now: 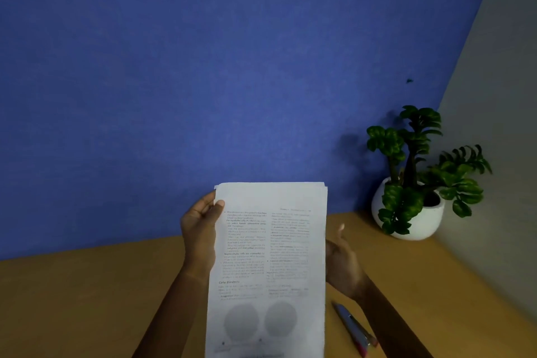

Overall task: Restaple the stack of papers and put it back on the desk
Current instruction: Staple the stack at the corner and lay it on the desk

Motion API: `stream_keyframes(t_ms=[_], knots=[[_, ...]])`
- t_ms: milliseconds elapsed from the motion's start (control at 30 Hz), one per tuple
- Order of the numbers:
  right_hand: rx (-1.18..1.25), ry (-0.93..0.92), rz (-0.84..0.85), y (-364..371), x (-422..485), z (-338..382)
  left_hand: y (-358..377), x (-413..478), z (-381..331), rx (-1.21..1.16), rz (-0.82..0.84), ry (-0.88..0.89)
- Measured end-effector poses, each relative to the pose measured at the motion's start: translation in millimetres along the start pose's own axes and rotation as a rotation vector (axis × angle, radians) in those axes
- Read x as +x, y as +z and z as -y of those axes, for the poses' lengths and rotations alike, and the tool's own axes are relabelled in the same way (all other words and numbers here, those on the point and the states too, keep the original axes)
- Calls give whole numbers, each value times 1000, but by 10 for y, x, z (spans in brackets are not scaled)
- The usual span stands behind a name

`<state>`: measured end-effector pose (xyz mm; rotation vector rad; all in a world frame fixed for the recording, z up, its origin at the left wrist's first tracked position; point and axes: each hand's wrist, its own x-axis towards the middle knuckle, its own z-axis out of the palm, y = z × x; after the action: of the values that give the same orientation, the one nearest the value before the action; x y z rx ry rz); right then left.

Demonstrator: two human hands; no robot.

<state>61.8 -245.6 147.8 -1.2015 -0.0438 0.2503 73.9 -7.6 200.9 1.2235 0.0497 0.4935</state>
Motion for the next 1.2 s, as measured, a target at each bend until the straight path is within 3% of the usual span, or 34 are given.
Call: stream_keyframes(t_ms=[100,167,300,600,1200], knots=[[-175,-68,-38,66,1,42,51,-21,62,-15,-7,31],[-356,-227,-137,103,35,22,75,-34,111,-4,-17,43],[-431,-385,-234,155,16,-32,28,-78,193,-27,60,66],[-448,-332,-148,171,-6,-207,-120,-107,331,187,191,76],[-585,-420,-419,156,54,-181,-57,-56,218,33,93,54]])
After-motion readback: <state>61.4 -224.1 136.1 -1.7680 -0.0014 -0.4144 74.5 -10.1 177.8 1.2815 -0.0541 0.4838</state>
